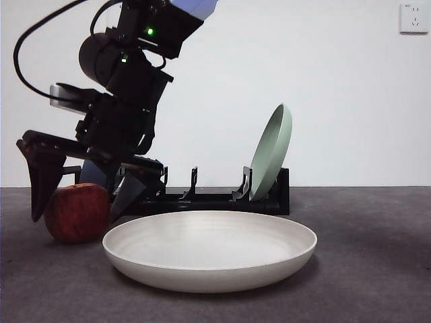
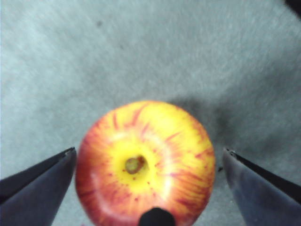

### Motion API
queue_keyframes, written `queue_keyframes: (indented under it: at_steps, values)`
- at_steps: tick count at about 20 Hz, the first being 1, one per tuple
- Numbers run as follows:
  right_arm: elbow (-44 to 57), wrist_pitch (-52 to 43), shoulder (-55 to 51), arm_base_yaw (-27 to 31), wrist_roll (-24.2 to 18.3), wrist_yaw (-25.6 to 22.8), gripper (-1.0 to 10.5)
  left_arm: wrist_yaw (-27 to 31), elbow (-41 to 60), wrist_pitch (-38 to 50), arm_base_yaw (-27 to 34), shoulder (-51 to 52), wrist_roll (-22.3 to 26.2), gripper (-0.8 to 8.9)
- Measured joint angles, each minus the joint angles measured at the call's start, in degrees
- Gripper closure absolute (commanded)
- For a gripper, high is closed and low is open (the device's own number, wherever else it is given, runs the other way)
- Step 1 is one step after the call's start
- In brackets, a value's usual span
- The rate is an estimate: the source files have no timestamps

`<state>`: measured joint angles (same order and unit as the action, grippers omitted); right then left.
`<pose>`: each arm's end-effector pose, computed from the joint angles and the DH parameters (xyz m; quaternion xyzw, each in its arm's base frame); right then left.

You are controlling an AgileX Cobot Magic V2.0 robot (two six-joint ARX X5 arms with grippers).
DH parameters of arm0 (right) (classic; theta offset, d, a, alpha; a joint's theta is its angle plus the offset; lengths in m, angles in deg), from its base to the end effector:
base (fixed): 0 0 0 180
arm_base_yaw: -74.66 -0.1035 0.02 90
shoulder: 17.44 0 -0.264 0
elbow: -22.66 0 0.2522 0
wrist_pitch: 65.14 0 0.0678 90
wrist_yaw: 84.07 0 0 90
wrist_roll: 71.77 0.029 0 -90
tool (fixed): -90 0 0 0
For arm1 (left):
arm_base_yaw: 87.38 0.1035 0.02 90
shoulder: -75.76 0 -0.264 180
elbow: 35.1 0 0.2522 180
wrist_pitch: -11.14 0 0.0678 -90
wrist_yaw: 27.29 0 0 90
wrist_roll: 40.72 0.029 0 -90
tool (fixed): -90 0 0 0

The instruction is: Take the yellow plate from the plate rack,put the plate on the table,take the apple from the table,put the apple in the plate

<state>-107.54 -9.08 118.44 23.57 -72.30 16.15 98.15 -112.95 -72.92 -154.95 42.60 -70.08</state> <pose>0.3139 0.3970 0.1775 -0.1826 0.4788 0.4399 0.7375 0.0342 -0.0388 0.3673 0.0257 0.2689 -0.1989 0.9421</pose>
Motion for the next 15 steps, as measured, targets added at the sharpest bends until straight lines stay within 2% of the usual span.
queue_keyframes:
  at_steps: [2, 6, 7, 12, 15]
  values:
    - [0.0, -0.1, 0.0, 0.0, 0.8, -0.7, 4.7, 0.0, 0.0, 0.0, 0.0, 0.0, 0.3, 8.20]
    - [0.0, -0.1, 0.0, 0.0, 1.4, -0.8, 9.0, 0.0, 0.0, 0.0, 0.0, 0.0, 0.4, 8.20]
    - [0.0, -0.1, 0.0, 0.0, 1.4, -0.8, 9.7, 0.0, 0.0, 0.0, 0.0, 0.0, 0.4, 8.20]
    - [0.0, 0.4, -0.1, 0.0, 1.4, -0.1, 9.6, 0.0, 0.0, 0.0, 0.0, 0.0, 0.4, 8.20]
    - [0.0, 3.8, -2.0, 0.0, 1.4, -0.8, 9.6, 0.0, 0.0, 0.0, 0.0, 0.0, 0.5, 8.20]
